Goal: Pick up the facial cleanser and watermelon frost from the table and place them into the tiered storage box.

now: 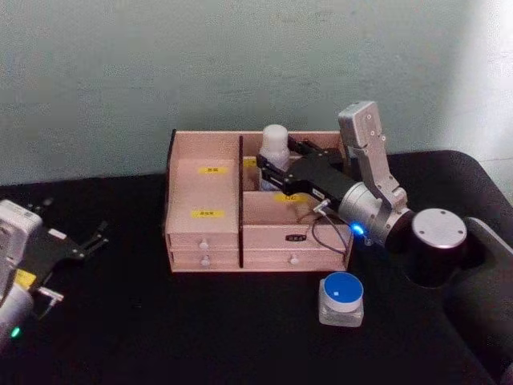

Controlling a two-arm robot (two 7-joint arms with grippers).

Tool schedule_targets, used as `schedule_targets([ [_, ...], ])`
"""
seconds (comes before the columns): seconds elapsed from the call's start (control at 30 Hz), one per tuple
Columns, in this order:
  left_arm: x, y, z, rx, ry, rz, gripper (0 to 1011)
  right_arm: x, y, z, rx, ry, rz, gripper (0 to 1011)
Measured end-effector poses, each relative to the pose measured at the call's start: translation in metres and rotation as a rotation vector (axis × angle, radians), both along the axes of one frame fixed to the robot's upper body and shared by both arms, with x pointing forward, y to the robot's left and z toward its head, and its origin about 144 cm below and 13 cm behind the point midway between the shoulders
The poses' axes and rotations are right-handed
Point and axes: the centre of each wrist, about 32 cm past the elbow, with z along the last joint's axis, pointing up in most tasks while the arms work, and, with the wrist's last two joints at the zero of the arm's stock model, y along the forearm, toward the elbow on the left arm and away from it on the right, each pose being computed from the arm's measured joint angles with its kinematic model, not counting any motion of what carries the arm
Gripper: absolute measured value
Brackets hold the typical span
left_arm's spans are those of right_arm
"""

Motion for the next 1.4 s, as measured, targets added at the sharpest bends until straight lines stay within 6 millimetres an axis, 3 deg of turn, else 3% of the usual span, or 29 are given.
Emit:
schedule_targets([
  [0.3,0.000,0.000,0.000,0.000,0.000,0.000,1001,0.000,0.000,0.000,0.001,-0.001,0.000,959],
  [0.4,0.000,0.000,0.000,0.000,0.000,0.000,1001,0.000,0.000,0.000,0.001,-0.001,0.000,1000],
  [0.97,0.000,0.000,0.000,0.000,0.000,0.000,1001,-0.013,-0.006,0.008,0.009,-0.053,0.004,1000],
  [1.17,0.000,0.000,0.000,0.000,0.000,0.000,1001,-0.032,-0.018,0.016,0.019,-0.089,0.026,1000],
  [1.4,0.000,0.000,0.000,0.000,0.000,0.000,1001,-0.067,-0.042,0.018,0.004,-0.110,0.079,1000],
])
